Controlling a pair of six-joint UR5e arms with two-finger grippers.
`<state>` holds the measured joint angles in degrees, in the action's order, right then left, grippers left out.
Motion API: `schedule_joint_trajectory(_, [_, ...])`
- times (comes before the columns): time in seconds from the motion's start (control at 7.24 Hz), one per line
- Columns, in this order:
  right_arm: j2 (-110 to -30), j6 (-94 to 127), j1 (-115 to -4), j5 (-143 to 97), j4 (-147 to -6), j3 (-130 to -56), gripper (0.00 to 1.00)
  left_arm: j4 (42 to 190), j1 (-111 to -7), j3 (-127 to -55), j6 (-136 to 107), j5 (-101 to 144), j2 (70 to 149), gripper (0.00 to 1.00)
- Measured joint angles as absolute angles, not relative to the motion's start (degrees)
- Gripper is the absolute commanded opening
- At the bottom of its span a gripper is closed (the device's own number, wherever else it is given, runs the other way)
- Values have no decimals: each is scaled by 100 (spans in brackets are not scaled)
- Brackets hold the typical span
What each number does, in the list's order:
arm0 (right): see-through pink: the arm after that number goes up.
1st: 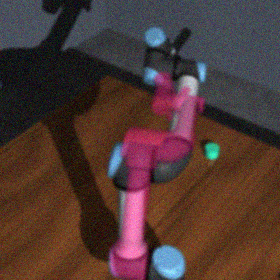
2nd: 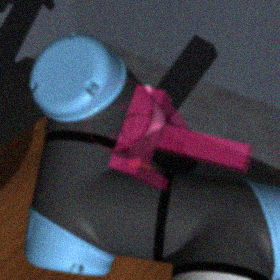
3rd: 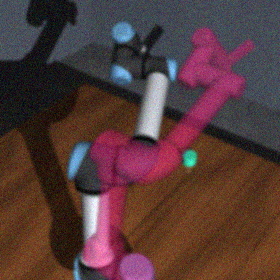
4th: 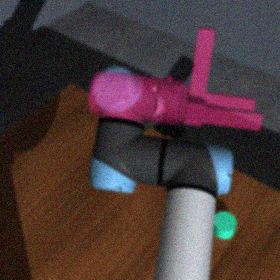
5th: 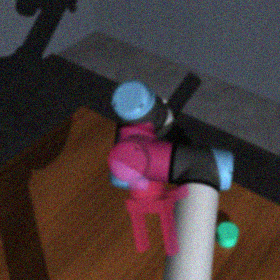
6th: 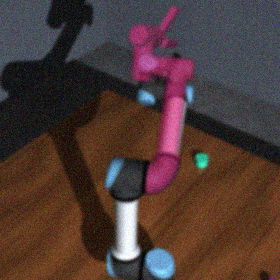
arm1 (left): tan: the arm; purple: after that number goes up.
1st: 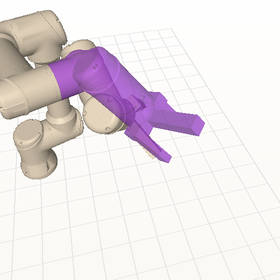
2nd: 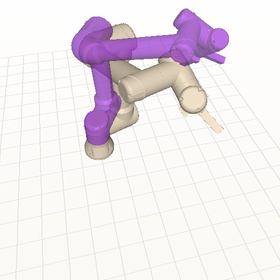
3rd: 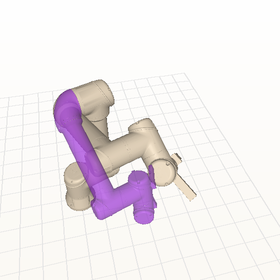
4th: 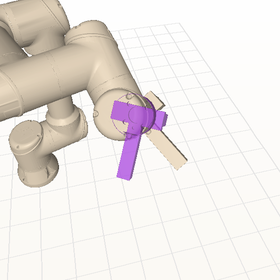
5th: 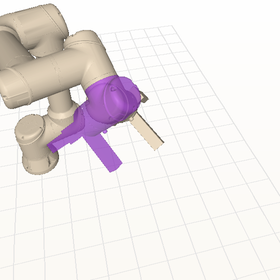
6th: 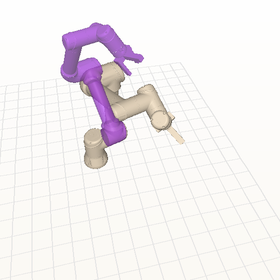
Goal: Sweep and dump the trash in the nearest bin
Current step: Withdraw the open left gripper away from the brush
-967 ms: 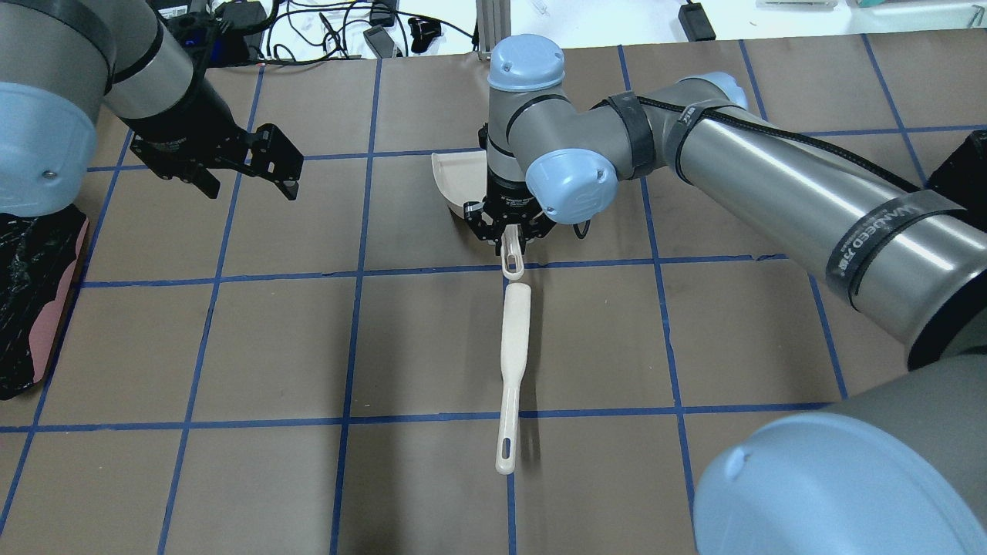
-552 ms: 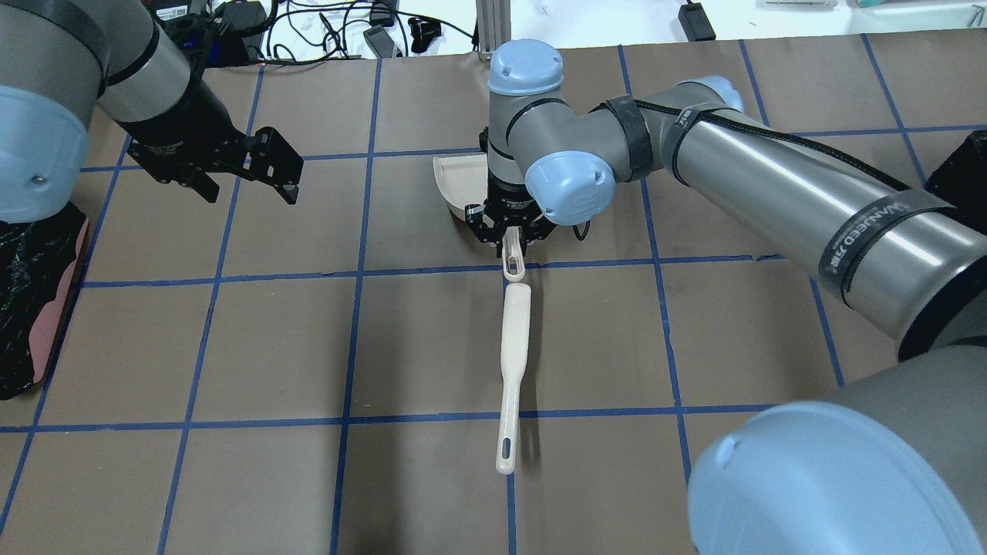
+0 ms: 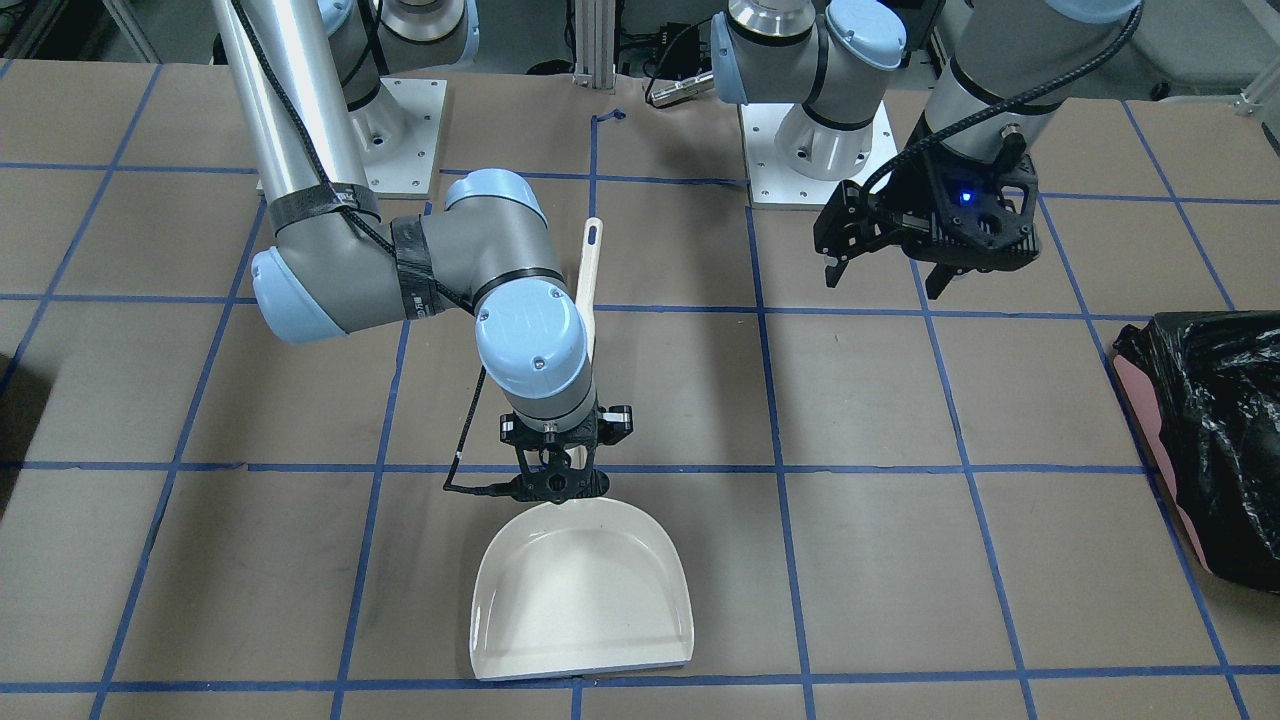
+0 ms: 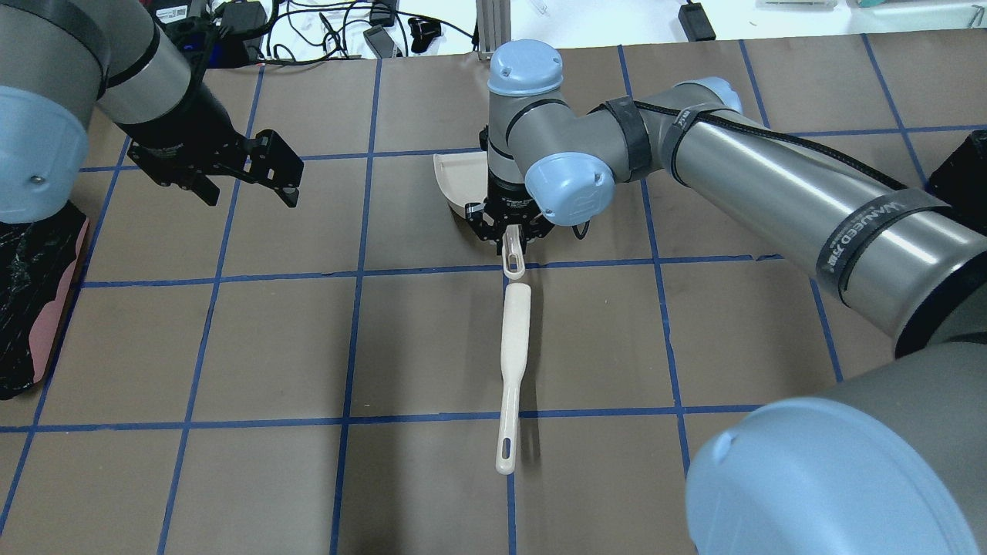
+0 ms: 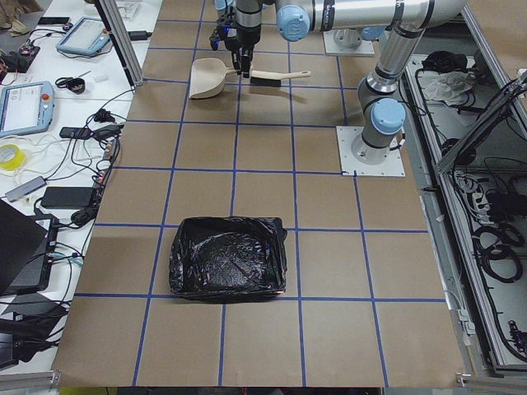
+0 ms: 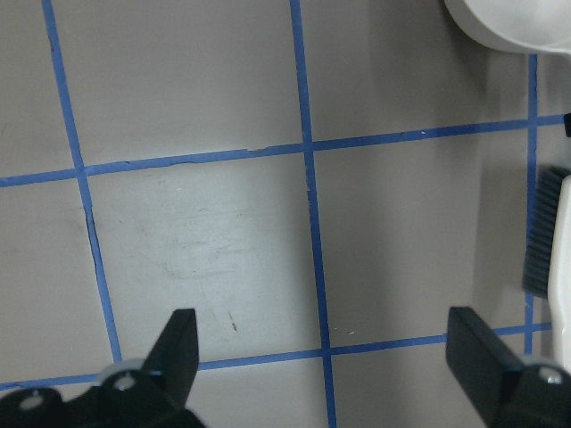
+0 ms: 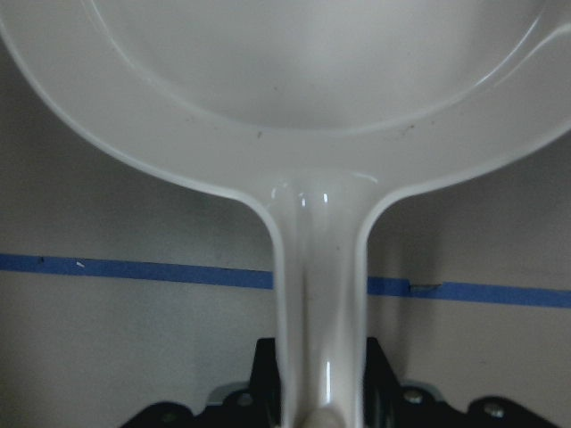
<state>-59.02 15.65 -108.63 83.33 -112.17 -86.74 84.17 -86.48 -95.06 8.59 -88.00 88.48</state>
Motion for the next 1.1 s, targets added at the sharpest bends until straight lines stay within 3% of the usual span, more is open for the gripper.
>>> schedule_joint_trajectory(0.97, [-5909,1639,-10863,8384,-11181,-8733,0,9087,-8639,-9443,958,-8778,8584,100])
schedule_joint_trajectory(1.1, [-5910,1642,-10863,8375,-11188,-8736,8,9144,-8623,-9449,1000,-8778,8574,100])
